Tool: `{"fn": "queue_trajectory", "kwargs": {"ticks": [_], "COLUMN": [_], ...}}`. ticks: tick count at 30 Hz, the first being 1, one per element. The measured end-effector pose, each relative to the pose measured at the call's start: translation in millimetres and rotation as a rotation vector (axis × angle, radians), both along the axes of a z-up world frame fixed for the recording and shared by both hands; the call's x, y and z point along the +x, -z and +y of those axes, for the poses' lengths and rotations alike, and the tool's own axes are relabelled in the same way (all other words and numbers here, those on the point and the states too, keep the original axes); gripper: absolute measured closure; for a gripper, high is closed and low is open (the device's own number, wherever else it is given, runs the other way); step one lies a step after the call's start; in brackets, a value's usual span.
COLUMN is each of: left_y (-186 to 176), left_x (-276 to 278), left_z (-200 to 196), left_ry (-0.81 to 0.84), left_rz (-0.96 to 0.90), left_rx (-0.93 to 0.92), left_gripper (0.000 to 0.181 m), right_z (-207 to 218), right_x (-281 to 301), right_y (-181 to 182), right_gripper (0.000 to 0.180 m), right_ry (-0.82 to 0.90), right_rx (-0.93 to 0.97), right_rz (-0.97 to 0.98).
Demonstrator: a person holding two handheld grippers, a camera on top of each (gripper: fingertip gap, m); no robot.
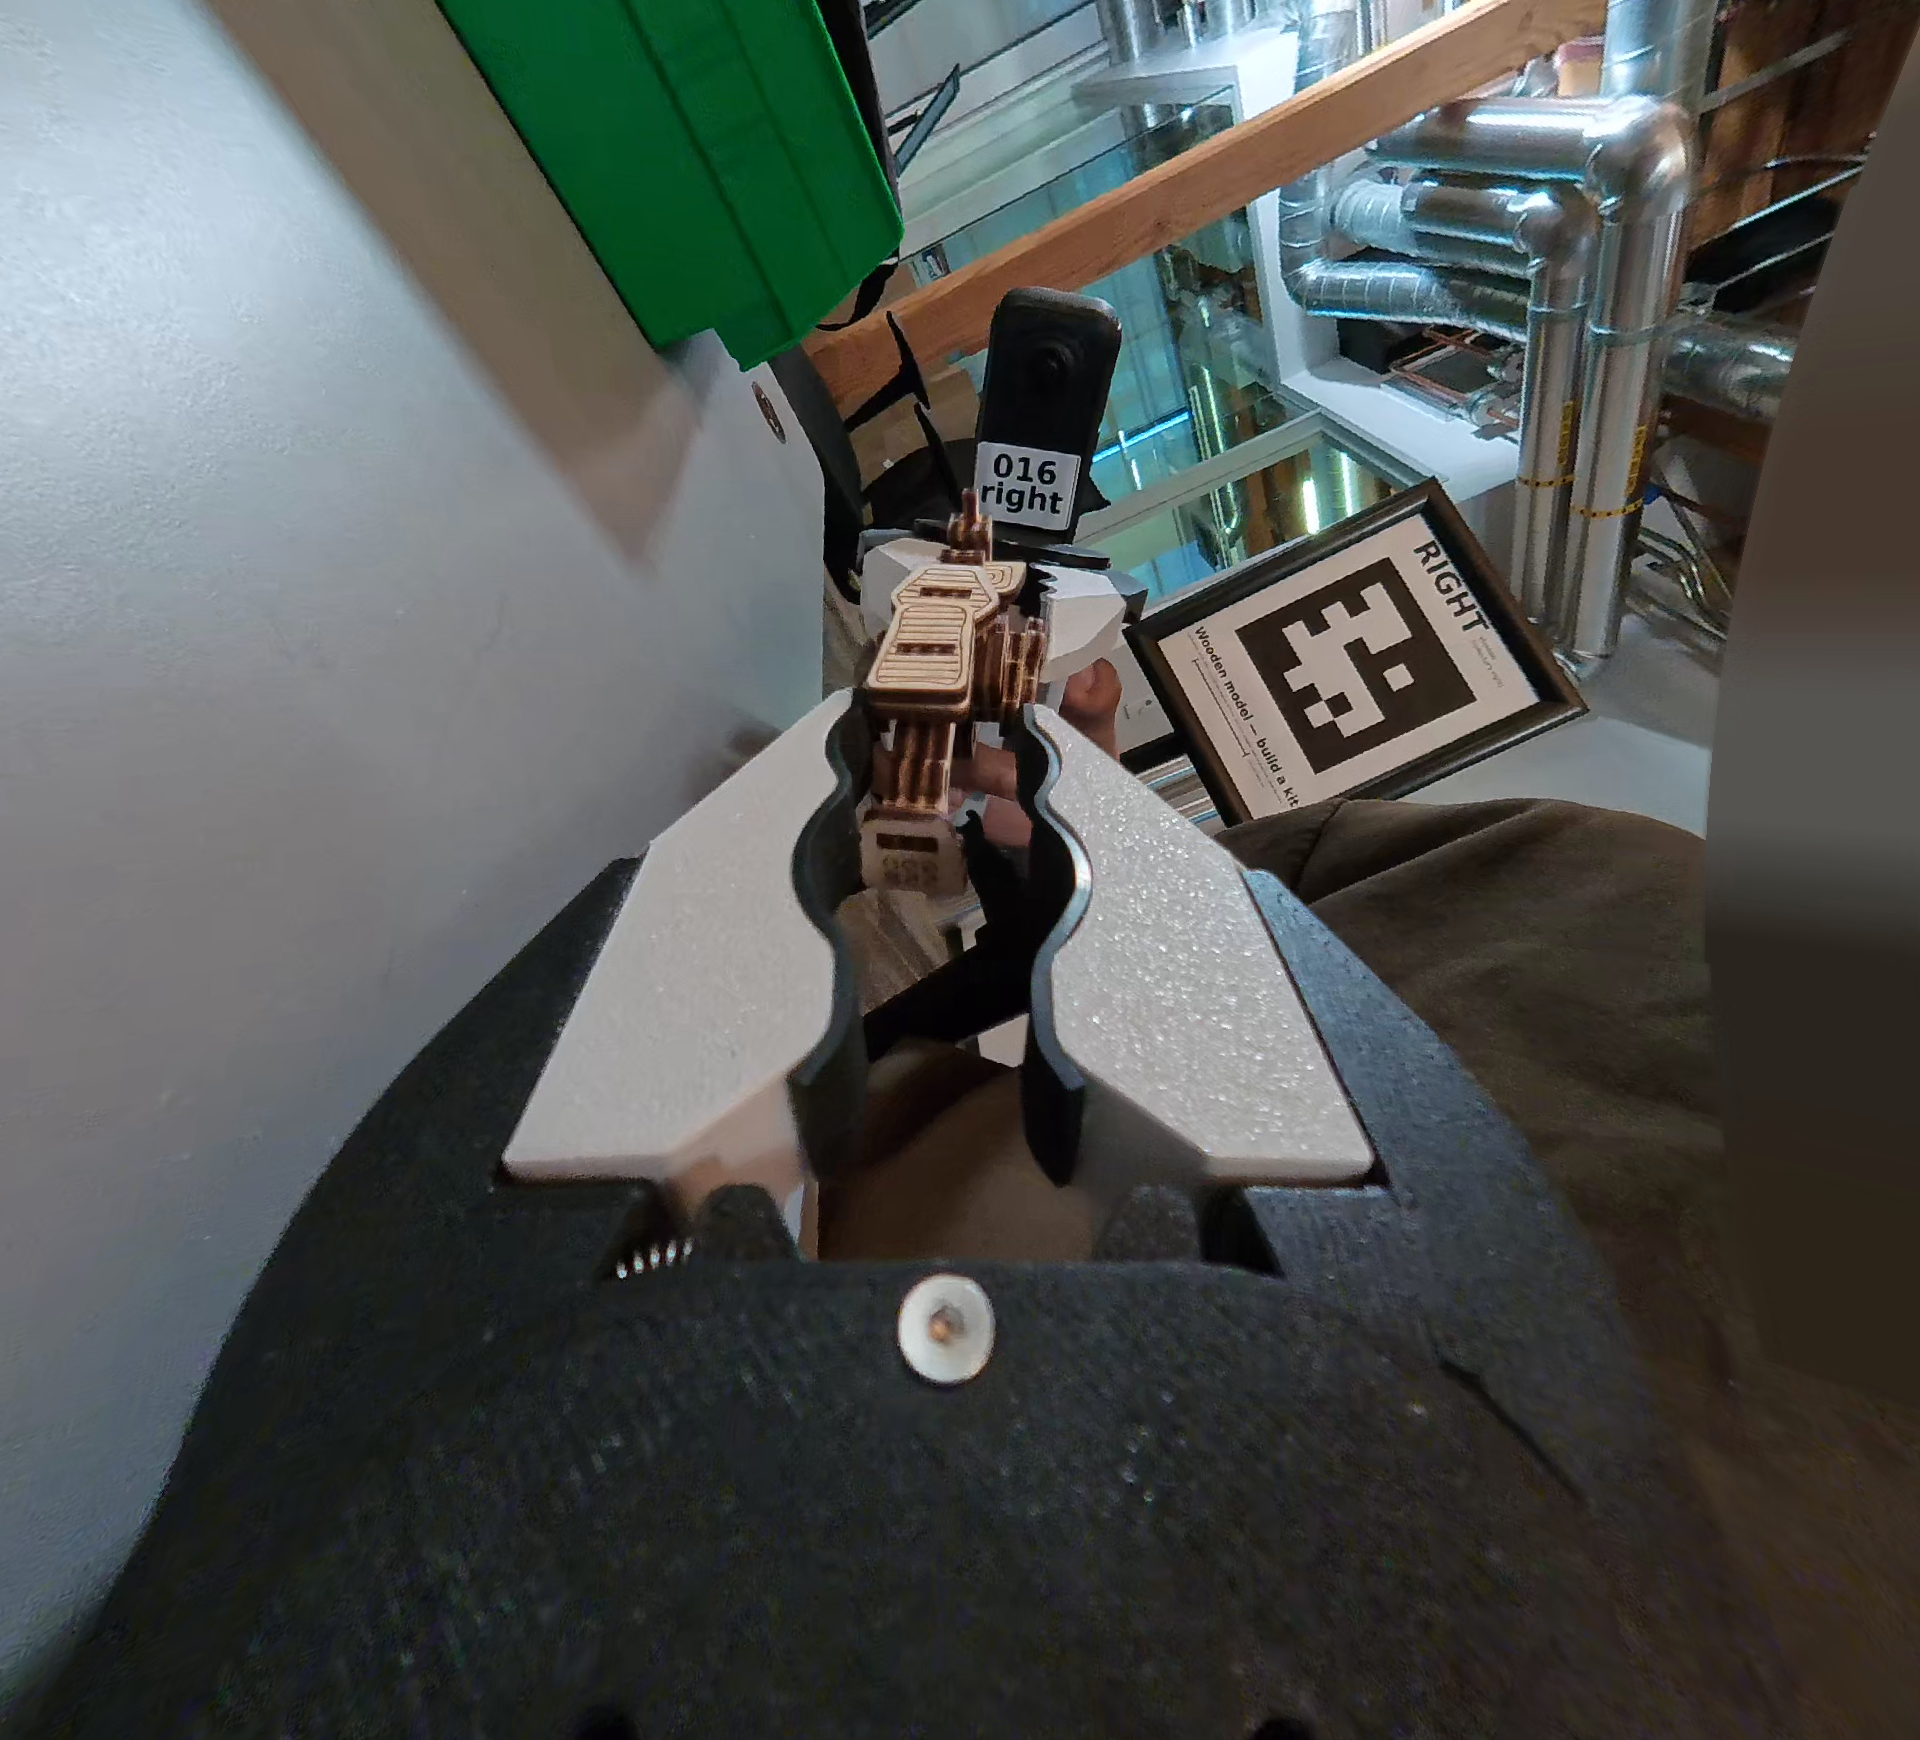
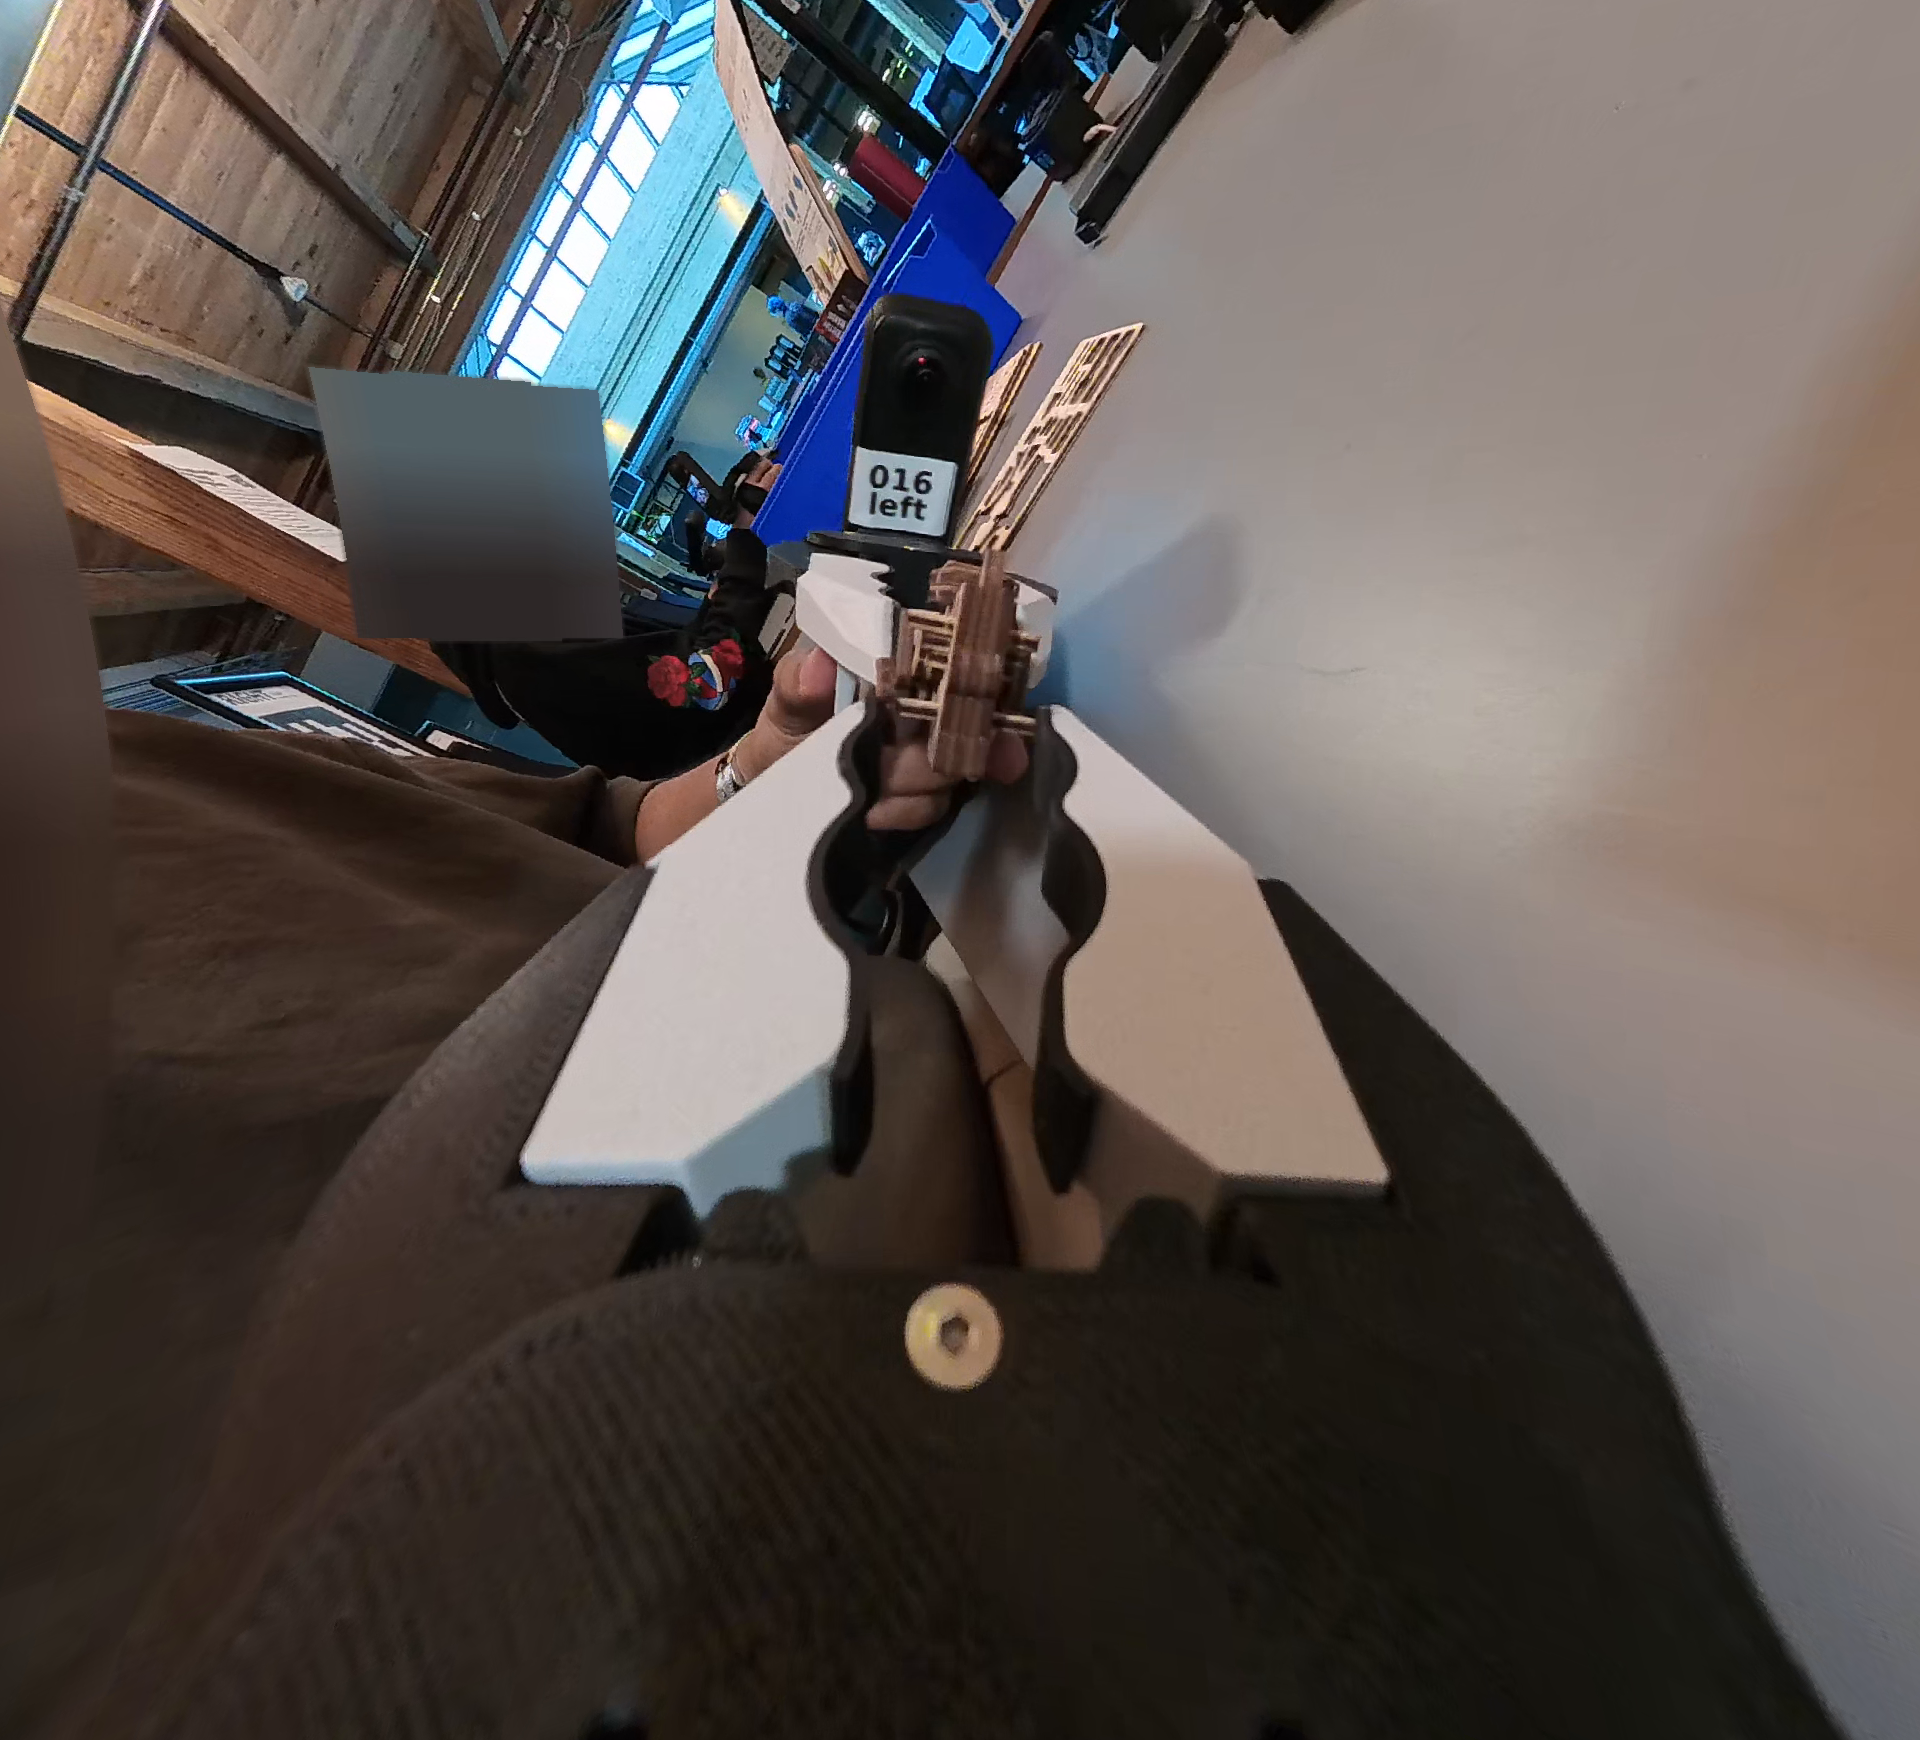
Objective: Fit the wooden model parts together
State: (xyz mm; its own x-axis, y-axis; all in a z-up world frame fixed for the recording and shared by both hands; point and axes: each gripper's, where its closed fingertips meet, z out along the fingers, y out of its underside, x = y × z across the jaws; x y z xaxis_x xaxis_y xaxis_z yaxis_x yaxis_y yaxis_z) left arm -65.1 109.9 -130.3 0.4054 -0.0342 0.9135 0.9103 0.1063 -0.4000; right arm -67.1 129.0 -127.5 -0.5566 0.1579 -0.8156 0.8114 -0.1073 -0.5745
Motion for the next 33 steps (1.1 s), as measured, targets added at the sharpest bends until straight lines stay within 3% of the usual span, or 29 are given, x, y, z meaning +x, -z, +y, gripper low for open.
{"fn": "queue_trajectory", "kwargs": {"ticks": [1, 8, 14, 20, 25, 33], "left_y": [-1, -2, -18, -19, -2, -1], "left_x": [0, -12, -22, 1, 2, 5], "left_z": [0, -11, -25, -8, -3, -1], "left_ry": [-0.003, -0.093, -0.25, -0.248, -0.22, -0.21], "left_rz": [-0.001, 0.098, 0.586, 1.027, 1.132, 1.173], "left_rx": [0.006, -0.076, -0.377, -0.633, -0.77, -0.771], "left_gripper": [0.157, 0.135, 0.131, 0.148, 0.155, 0.164], "right_z": [0, -2, 2, 1, -2, -4], "right_x": [1, 2, -3, -2, 2, 4], "right_y": [0, -3, 2, 5, 4, 4], "right_gripper": [0.152, 0.152, 0.152, 0.151, 0.151, 0.151], "right_ry": [-0.005, -0.004, 0.03, 0.045, 0.033, 0.023], "right_rx": [0.0, 0.026, 0.088, 0.17, 0.184, 0.201], "right_rz": [0.005, 0.058, 0.089, 0.157, 0.18, 0.197]}}
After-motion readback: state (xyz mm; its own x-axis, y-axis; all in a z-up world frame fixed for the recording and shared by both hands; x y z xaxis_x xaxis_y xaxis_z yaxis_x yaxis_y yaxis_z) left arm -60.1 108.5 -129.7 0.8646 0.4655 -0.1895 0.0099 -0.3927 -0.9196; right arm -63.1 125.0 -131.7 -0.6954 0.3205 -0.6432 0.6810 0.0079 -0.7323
